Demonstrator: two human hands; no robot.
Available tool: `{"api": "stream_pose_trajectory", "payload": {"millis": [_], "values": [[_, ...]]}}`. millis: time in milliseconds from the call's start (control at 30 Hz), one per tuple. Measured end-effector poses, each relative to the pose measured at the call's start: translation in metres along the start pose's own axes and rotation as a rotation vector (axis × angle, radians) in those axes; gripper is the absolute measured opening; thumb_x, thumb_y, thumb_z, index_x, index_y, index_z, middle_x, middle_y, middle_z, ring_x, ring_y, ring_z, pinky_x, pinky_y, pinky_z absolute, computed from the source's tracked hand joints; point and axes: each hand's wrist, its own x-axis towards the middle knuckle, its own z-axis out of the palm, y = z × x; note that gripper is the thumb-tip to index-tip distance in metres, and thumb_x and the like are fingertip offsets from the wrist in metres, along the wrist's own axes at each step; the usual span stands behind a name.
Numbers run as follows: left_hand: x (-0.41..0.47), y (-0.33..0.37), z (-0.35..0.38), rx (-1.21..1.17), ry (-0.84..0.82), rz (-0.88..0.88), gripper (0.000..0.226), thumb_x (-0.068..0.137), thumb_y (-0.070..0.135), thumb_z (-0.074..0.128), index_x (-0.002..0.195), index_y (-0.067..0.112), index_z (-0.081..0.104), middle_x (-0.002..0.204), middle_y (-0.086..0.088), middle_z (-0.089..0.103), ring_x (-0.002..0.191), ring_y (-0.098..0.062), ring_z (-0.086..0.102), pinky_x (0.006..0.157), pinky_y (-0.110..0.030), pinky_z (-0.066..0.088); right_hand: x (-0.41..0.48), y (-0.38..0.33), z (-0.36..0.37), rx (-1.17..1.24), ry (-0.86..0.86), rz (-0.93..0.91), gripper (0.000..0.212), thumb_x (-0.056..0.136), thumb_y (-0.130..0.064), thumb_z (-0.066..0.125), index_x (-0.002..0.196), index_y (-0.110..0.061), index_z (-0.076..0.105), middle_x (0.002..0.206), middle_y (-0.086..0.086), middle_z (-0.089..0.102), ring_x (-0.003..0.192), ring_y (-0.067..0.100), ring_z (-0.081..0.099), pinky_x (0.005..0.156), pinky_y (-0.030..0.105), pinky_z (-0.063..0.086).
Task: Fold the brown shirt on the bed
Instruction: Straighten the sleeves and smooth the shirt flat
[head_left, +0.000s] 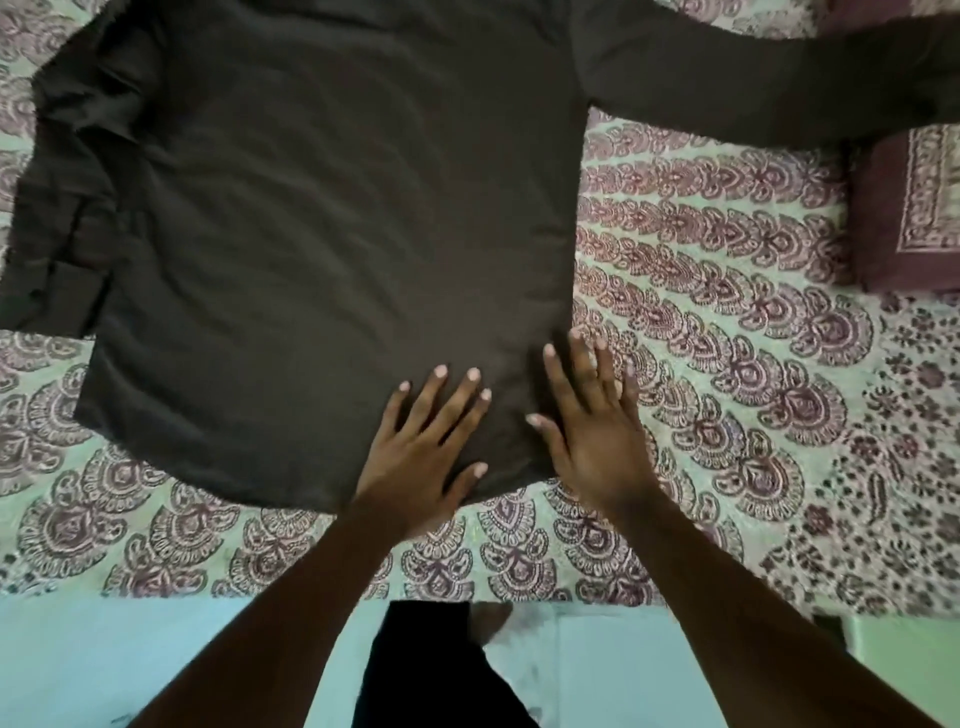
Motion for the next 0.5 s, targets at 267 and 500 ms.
{"api": "stream_pose_trajectory", "payload": {"millis": [267, 500], "values": [[-0.037, -0.005, 0.011, -0.316, 0.115, 0.057, 0.05, 0.105, 0.04, 0.044, 0.15, 0.02, 0.049, 0.169, 0.003, 0.028, 0.155, -0.021, 0.026, 0.118, -0.052, 0.036, 0.059, -0.045, 0.023, -0.043, 0.096, -0.072, 0.065, 0.106, -0.057, 0.028, 0.165, -0.033, 0.016, 0.175, -0.002, 0.003, 0.161, 0.026, 0.002, 0.125, 0.057, 0.016], [-0.01, -0.077, -0.019, -0.125, 0.16, -0.317, 0.07, 0.1, 0.055, 0.038, 0.161, 0.023, 0.028, 0.174, 0.002, 0.005, 0.16, -0.024, 0.007, 0.124, -0.055, 0.02, -0.052, -0.028, 0.043, -0.042, -0.015, 0.052, 0.069, 0.106, -0.062, 0.02, 0.166, -0.031, 0.004, 0.174, -0.002, -0.008, 0.161, 0.025, -0.003, 0.124, 0.062, 0.019]]}}
